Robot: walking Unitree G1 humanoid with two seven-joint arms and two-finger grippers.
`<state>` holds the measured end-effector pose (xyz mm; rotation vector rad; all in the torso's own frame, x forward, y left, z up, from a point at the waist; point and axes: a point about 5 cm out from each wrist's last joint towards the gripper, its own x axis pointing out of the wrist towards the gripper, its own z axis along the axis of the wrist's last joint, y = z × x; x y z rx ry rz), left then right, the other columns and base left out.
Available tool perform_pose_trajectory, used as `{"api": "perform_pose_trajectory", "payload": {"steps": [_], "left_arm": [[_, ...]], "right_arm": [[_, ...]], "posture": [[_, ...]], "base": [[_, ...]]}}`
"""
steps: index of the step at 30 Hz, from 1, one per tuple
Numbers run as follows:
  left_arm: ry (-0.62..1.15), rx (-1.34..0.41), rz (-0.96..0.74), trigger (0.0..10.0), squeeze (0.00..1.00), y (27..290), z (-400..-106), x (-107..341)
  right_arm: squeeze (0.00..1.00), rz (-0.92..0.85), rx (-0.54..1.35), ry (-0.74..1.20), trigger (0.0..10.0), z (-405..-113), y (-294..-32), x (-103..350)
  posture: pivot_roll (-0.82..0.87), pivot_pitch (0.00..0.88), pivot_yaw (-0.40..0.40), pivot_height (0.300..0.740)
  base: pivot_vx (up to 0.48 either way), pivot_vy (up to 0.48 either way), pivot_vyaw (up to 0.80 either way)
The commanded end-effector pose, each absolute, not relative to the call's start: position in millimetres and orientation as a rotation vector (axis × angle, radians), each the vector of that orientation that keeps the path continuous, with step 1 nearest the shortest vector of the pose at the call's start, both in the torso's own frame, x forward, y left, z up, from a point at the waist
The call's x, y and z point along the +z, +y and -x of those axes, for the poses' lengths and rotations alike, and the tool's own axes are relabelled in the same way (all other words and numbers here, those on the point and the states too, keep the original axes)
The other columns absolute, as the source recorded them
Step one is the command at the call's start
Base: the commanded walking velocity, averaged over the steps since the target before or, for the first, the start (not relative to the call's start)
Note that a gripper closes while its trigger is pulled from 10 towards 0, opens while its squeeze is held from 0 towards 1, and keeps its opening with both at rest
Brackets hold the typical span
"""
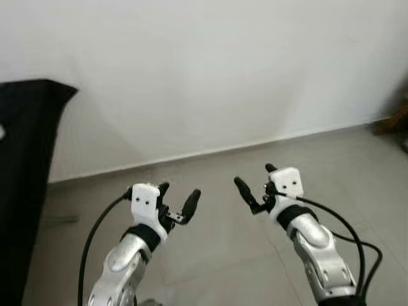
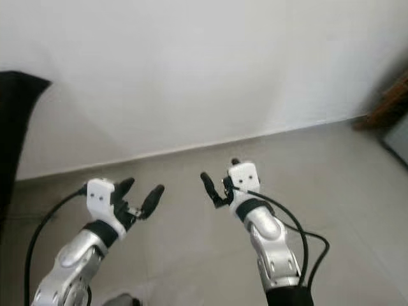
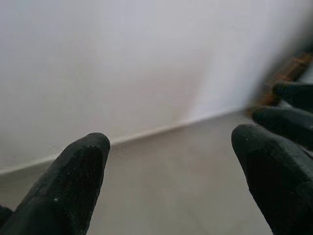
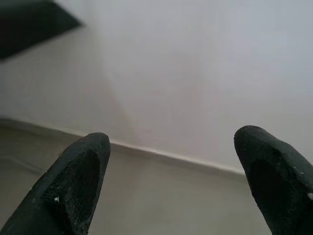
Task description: Building children table
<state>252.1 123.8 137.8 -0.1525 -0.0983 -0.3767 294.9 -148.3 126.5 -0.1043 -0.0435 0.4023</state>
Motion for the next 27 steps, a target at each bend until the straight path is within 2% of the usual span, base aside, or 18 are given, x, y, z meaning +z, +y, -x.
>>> {"api": "perform_pose_trajectory", "payload": {"steps": [1, 4, 11, 13, 16, 27], "left_arm": [[-0.092, -0.385, 0.151, 10.0, 0.00, 125, -252, 140], [-0.126, -0.417, 0.151, 10.0, 0.00, 120, -253, 150], [-0.177, -0.475, 0.146, 10.0, 0.00, 111, -254, 166], [-0.178, -0.477, 0.146, 10.0, 0.00, 111, -254, 167], [-0.176, -0.469, 0.153, 10.0, 0.00, 111, -255, 166], [-0.156, -0.505, 0.152, 10.0, 0.00, 105, -253, 164]], "right_arm": [[0.00, 0.088, 0.425, -0.038, 10.0, -293, -144, 125], [0.00, 0.051, 0.419, -0.047, 10.0, -294, -146, 127], [0.00, 0.012, 0.385, -0.090, 10.0, -302, -152, 138], [0.00, 0.022, 0.395, -0.100, 10.0, -303, -151, 142], [0.00, 0.051, 0.476, -0.137, 10.0, -304, -149, 154], [0.00, 0.102, 0.673, -0.193, 10.0, -305, -141, 175]], "posture": [[-0.04, 0.208, -0.093, 0.740], [-0.04, 0.208, -0.093, 0.740], [-0.04, 0.207, -0.088, 0.740], [-0.04, 0.208, -0.088, 0.740], [-0.04, 0.208, -0.088, 0.740], [-0.04, 0.208, -0.088, 0.740]], "base": [[0.409, 0.000, 0.80], [0.407, 0.000, 0.80], [0.405, 0.000, 0.00], [0.405, 0.000, 0.00], [0.329, 0.000, 0.80], [0.000, 0.000, 0.80]]}}
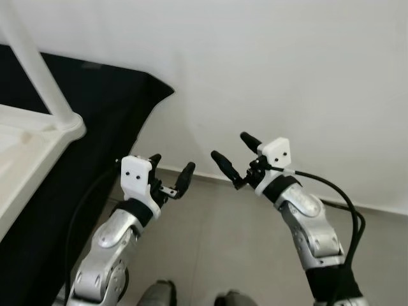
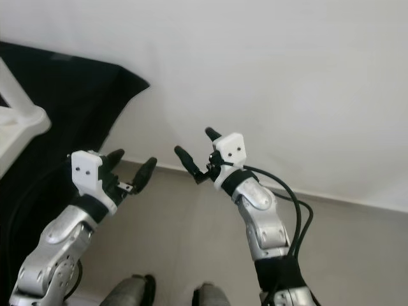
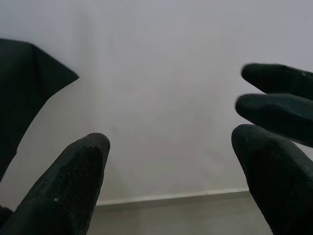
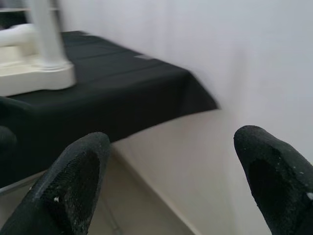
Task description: Building children table
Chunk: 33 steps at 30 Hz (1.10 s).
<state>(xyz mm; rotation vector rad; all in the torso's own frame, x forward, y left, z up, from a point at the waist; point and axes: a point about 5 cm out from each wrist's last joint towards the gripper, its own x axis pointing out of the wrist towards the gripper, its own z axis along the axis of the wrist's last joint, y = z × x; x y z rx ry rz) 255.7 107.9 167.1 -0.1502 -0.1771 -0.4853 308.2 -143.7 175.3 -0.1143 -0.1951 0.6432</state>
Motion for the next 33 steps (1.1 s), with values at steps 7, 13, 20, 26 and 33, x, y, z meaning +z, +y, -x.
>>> {"api": "perform_pose_trajectory", "payload": {"steps": [7, 13, 20, 26, 33], "left_arm": [[-0.156, -0.514, 0.143, 10.0, 0.00, 104, -253, 165], [-0.157, -0.516, 0.144, 10.0, 0.00, 104, -252, 165], [-0.159, -0.534, 0.141, 10.0, 0.00, 103, -251, 166], [-0.176, -0.557, 0.134, 10.0, 0.00, 101, -249, 170], [-0.173, -0.540, 0.128, 10.0, 0.00, 102, -251, 168]], "right_arm": [[0.00, 0.097, 0.747, -0.225, 10.0, -304, -139, 185], [0.00, 0.080, 0.790, -0.227, 10.0, -303, -138, 187], [0.00, 0.067, 0.866, -0.248, 10.0, -301, -139, 198], [0.00, -0.049, 0.937, -0.308, 10.0, -298, -140, 218], [0.00, -0.037, 0.975, -0.301, 10.0, -296, -137, 218]], "posture": [[-0.04, 0.211, -0.093, 0.740], [-0.04, 0.212, -0.093, 0.740], [-0.04, 0.212, -0.095, 0.740], [-0.04, 0.211, -0.090, 0.740], [-0.04, 0.212, -0.097, 0.740]], "base": [[0.000, 0.000, 0.80], [0.000, 0.000, 0.80], [0.000, 0.000, 0.80], [0.000, 0.000, 0.80], [0.000, 0.000, 0.79]]}}
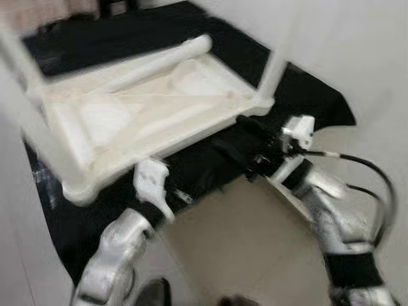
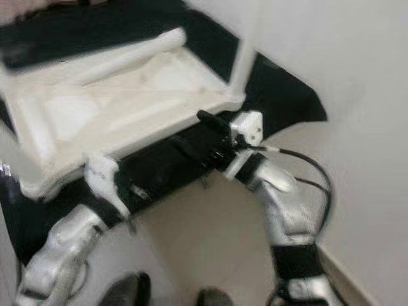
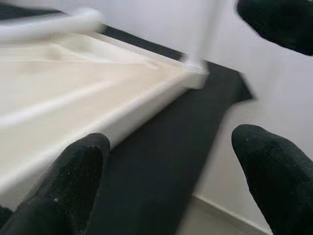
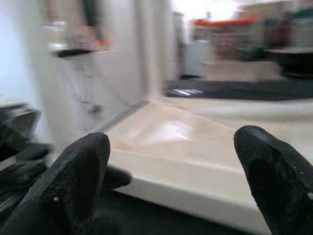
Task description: Building children table
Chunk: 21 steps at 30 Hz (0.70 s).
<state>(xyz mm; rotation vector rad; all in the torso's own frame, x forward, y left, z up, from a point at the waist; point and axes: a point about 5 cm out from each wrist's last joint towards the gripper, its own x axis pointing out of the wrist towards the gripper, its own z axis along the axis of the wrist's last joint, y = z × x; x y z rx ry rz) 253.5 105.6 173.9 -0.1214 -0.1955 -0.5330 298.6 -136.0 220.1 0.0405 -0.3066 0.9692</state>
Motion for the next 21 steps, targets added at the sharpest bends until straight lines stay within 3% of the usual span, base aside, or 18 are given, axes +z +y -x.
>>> {"api": "perform_pose_trajectory", "payload": {"steps": [1, 7, 21], "left_arm": [[-0.173, -0.540, 0.128, 10.0, 0.00, 102, -251, 168], [-0.170, -0.517, 0.120, 10.0, 0.00, 104, -252, 166], [-0.172, -0.521, 0.140, 10.0, 0.00, 105, -252, 168]], "right_arm": [[0.00, -0.037, 0.975, -0.301, 10.0, -296, -137, 218], [0.00, -0.033, 0.890, -0.298, 10.0, -303, -137, 218], [0.00, -0.014, 0.857, -0.247, 10.0, -305, -127, 207]], "posture": [[-0.04, 0.212, -0.097, 0.740], [-0.04, 0.213, -0.096, 0.740], [-0.04, 0.214, -0.093, 0.740]], "base": [[0.000, 0.000, 0.79], [0.000, 0.000, 0.45], [0.000, -0.429, 0.00]]}}
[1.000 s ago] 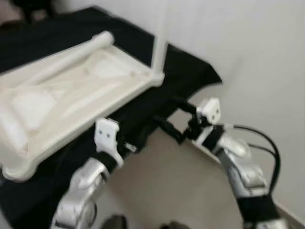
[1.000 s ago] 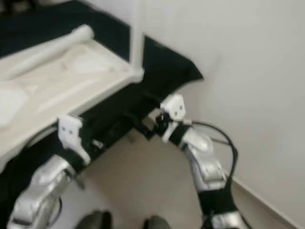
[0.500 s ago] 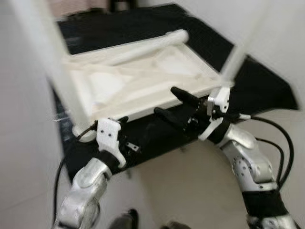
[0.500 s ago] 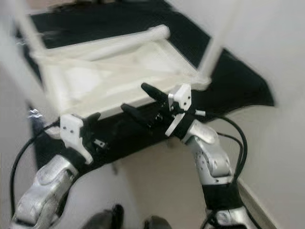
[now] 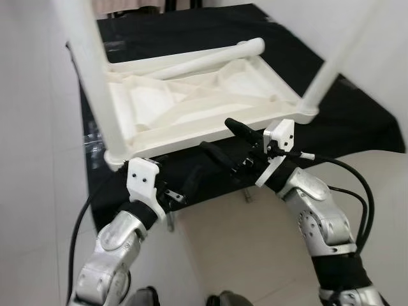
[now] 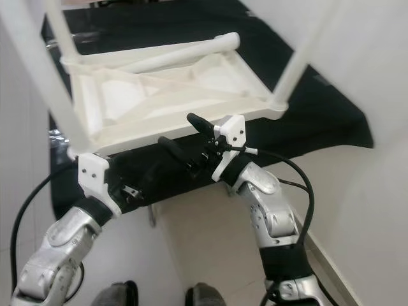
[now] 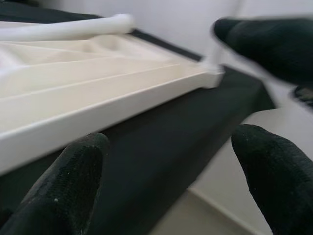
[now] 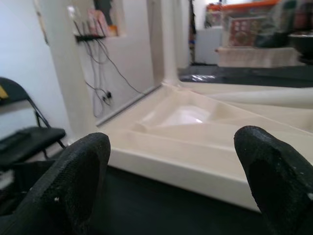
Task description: Building children table
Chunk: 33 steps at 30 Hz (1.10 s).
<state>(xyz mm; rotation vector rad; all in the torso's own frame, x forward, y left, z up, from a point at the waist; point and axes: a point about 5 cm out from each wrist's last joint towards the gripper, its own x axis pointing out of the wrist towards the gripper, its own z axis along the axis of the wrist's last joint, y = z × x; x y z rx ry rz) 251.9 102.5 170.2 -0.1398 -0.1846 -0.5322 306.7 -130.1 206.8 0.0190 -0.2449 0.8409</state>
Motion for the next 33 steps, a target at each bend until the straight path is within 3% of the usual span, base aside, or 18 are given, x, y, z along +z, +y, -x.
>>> {"api": "perform_pose_trajectory", "payload": {"steps": [1, 33], "left_arm": [[-0.172, -0.521, 0.140, 10.0, 0.00, 105, -252, 168], [-0.115, -0.461, -0.001, 10.0, 0.00, 109, -259, 153]], "right_arm": [[0.00, -0.014, 0.857, -0.247, 10.0, -305, -127, 207], [0.00, 0.032, 0.896, -0.242, 10.0, -303, -126, 206]], "posture": [[-0.04, 0.214, -0.093, 0.740], [-0.04, 0.215, -0.090, 0.740]], "base": [[0.000, 0.000, 0.00], [0.000, 0.000, 0.80]]}}
